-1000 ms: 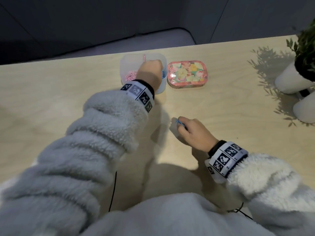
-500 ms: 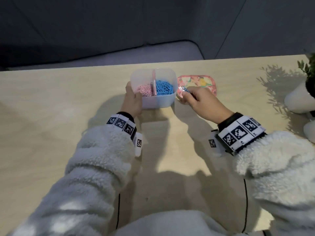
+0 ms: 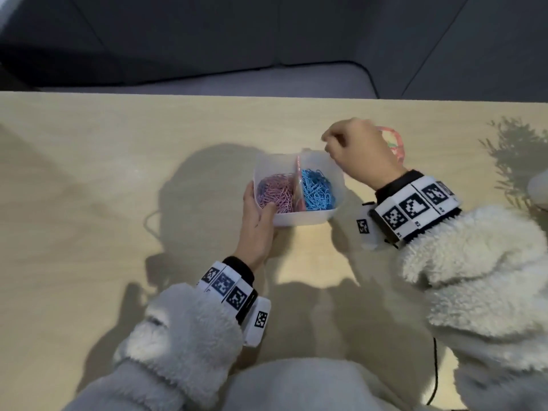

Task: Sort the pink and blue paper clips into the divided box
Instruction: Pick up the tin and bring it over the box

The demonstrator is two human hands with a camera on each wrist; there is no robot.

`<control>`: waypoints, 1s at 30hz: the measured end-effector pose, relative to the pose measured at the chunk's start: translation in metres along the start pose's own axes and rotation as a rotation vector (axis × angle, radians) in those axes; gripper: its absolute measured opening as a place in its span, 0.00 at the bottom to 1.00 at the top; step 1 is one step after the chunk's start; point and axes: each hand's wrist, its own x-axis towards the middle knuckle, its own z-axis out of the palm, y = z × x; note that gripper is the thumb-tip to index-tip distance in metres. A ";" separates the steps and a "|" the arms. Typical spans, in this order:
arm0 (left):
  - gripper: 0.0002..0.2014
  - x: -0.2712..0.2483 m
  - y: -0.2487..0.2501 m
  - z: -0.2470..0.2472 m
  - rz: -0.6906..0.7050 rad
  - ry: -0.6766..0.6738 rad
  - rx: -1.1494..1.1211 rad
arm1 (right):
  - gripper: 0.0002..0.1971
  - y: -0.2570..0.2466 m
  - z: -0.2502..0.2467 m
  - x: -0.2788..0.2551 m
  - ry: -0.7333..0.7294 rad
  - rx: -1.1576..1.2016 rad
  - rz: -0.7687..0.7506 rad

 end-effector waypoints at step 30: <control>0.10 0.043 0.081 0.009 0.182 0.002 1.812 | 0.33 0.093 0.017 -0.021 0.315 0.687 0.616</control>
